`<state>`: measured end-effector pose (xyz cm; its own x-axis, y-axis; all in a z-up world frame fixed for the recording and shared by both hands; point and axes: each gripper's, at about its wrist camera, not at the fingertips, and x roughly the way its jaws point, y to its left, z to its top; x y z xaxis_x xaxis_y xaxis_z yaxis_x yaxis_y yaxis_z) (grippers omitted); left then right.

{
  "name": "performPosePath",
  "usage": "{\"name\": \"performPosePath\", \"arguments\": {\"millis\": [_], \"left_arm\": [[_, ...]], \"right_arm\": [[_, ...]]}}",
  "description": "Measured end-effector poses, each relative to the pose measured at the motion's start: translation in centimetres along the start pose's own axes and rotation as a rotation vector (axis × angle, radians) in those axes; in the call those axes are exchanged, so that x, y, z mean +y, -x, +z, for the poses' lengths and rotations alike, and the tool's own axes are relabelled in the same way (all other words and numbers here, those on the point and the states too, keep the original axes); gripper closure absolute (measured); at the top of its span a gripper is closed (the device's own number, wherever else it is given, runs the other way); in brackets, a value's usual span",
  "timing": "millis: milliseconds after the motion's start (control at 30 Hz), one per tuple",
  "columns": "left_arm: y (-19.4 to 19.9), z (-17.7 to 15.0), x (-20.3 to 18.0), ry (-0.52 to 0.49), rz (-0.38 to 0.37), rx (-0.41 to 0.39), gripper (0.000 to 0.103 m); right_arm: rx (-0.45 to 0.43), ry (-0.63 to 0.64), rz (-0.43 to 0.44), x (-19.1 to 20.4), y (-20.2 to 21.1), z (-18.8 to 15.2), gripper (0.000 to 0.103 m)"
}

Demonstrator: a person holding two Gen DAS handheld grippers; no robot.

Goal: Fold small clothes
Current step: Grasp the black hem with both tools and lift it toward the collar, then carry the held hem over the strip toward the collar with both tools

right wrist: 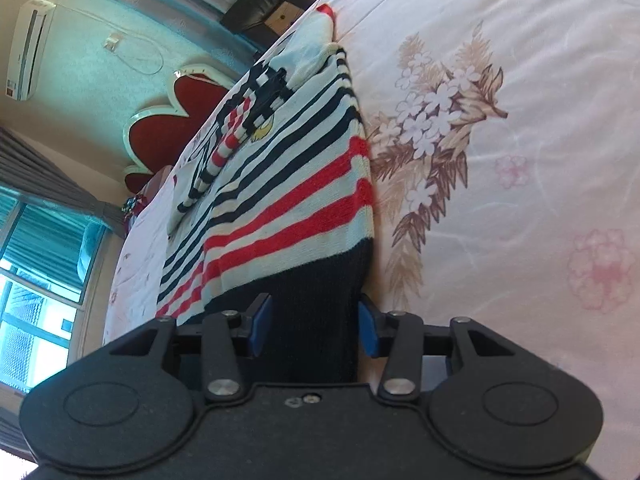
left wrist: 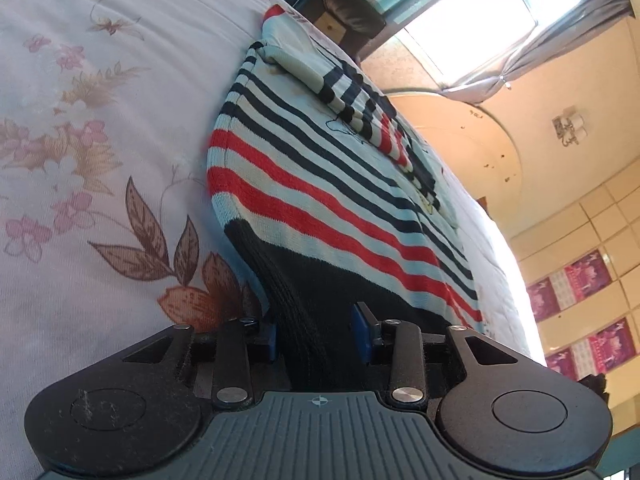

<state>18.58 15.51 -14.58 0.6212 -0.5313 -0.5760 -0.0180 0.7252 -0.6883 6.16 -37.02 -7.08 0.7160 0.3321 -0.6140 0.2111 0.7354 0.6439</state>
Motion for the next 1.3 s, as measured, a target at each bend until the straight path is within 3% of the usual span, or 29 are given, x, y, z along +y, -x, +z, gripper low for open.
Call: {"name": "performPosePath", "arguments": {"millis": [100,133,233,333,433,500,600,667,733,933,1133,1300], "left_arm": [[-0.3,0.4,0.6,0.015,-0.026,0.003,0.067],[-0.5,0.5,0.5,0.012,-0.019,-0.001,0.068],[-1.2,0.8,-0.1,-0.022,0.06,-0.005,0.098],[0.2,0.8,-0.5,-0.026,0.035,-0.081,0.099],[3.0,0.7,-1.1,-0.025,-0.051,-0.185,0.099],[4.1,0.6,-1.2,-0.035,-0.061,-0.223,0.099],[2.4,0.4,-0.1,-0.027,0.03,-0.154,0.099],[0.5,-0.2,1.1,-0.003,0.089,-0.09,0.099],[0.5,-0.6,1.4,0.046,0.061,-0.115,0.099],[0.4,-0.7,1.1,0.045,0.073,-0.133,0.099],[2.0,-0.5,-1.9,-0.078,0.124,-0.204,0.099],[3.8,0.9,-4.6,-0.144,0.107,-0.269,0.099]], "right_arm": [[0.023,-0.014,0.027,-0.3,-0.4,-0.4,0.068],[0.023,-0.012,0.022,-0.3,-0.6,-0.3,0.075],[0.044,0.002,-0.006,0.2,-1.8,0.4,0.096],[0.007,0.06,-0.015,1.6,-1.5,0.9,0.097],[-0.065,0.08,0.035,2.5,1.0,1.6,0.097],[-0.102,0.119,0.073,3.1,3.0,1.7,0.097],[-0.104,0.133,0.059,2.5,3.7,1.7,0.097],[-0.055,0.123,0.011,1.2,2.0,1.2,0.097],[0.0,0.079,-0.048,-0.1,-0.4,0.6,0.097],[-0.026,0.041,-0.02,-0.7,-0.4,0.4,0.097],[-0.066,0.077,0.003,0.6,0.6,1.8,0.097],[-0.104,0.198,0.018,3.7,1.7,3.5,0.097]]}}
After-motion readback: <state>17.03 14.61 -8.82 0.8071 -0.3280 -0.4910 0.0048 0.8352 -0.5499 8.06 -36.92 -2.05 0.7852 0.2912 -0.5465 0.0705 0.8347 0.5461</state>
